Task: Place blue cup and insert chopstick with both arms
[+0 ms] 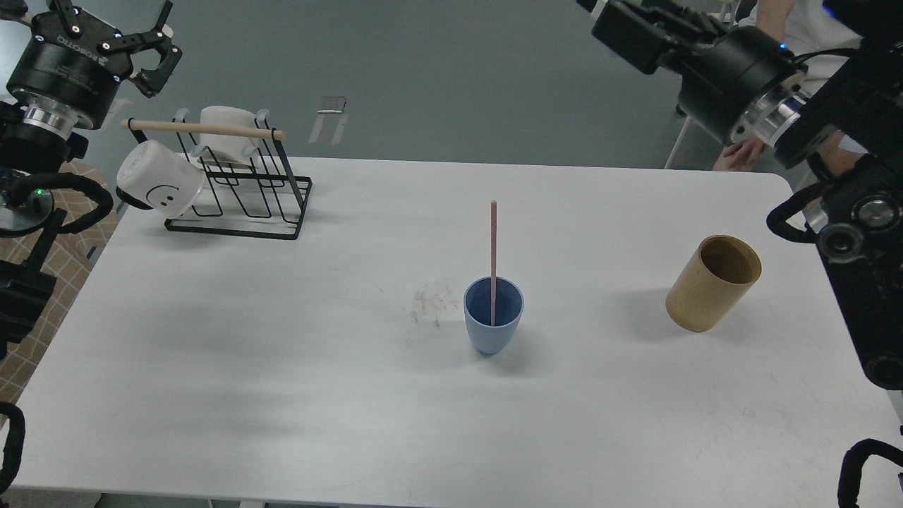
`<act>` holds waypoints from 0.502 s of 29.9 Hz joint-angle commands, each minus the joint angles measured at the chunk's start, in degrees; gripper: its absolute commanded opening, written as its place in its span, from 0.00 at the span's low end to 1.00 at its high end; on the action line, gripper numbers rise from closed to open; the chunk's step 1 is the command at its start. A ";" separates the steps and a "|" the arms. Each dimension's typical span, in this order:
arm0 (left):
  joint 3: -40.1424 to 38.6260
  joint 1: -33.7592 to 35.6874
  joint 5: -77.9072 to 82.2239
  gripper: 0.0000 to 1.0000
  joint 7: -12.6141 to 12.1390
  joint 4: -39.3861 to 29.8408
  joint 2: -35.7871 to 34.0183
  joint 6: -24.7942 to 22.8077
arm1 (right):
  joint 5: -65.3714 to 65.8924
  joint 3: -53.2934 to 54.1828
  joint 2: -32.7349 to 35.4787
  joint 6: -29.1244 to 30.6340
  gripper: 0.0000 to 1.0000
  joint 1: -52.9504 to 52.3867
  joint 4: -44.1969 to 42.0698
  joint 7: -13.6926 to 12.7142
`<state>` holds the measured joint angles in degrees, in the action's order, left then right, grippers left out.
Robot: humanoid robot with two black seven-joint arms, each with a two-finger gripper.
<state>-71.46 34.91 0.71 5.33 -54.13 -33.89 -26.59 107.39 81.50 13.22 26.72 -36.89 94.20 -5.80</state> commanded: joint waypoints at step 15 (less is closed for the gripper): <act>0.01 0.07 -0.01 0.98 0.03 -0.01 0.40 0.14 | -31.86 12.45 0.67 -9.48 1.00 -1.08 -20.97 0.08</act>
<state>-71.28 34.99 0.71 5.32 -54.15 -33.44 -26.50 82.55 92.78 13.81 19.04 -37.95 76.71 -5.71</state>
